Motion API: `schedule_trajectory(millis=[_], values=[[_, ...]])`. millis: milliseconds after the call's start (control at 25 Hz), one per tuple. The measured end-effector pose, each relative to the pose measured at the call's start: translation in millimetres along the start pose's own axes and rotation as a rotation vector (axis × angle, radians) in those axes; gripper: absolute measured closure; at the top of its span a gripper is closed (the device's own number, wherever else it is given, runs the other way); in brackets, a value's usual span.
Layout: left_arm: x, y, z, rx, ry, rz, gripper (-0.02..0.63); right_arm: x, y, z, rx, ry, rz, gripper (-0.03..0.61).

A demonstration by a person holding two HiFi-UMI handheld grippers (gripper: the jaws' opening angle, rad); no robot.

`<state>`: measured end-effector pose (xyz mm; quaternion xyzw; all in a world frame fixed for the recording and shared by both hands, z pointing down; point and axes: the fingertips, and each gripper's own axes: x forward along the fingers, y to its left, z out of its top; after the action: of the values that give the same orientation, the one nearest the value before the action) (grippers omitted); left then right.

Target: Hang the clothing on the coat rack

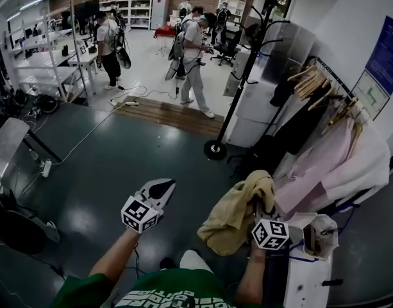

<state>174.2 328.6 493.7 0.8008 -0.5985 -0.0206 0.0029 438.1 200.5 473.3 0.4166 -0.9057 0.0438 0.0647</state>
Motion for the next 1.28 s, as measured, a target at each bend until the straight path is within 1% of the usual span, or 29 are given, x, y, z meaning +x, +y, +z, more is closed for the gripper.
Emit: schedule_trajectory(millis=[160, 400, 560, 960, 1280], values=[[7, 19, -7, -0.009, 0.002, 0.015, 0.609, 20, 1, -4, -0.004, 0.009, -0.001, 0.537], [24, 54, -15, 0.003, 0.022, 0.024, 0.609, 58, 4, -9, -0.004, 0.015, 0.002, 0.537], [44, 79, -15, 0.009, 0.028, 0.015, 0.609, 87, 1, -8, 0.001, 0.019, -0.005, 0.537], [117, 152, -6, 0.022, 0.029, -0.004, 0.61, 177, -15, 20, 0.001, 0.004, -0.008, 0.537], [189, 210, 6, 0.049, 0.029, -0.008, 0.609, 257, -39, 43, -0.019, -0.007, 0.002, 0.537]])
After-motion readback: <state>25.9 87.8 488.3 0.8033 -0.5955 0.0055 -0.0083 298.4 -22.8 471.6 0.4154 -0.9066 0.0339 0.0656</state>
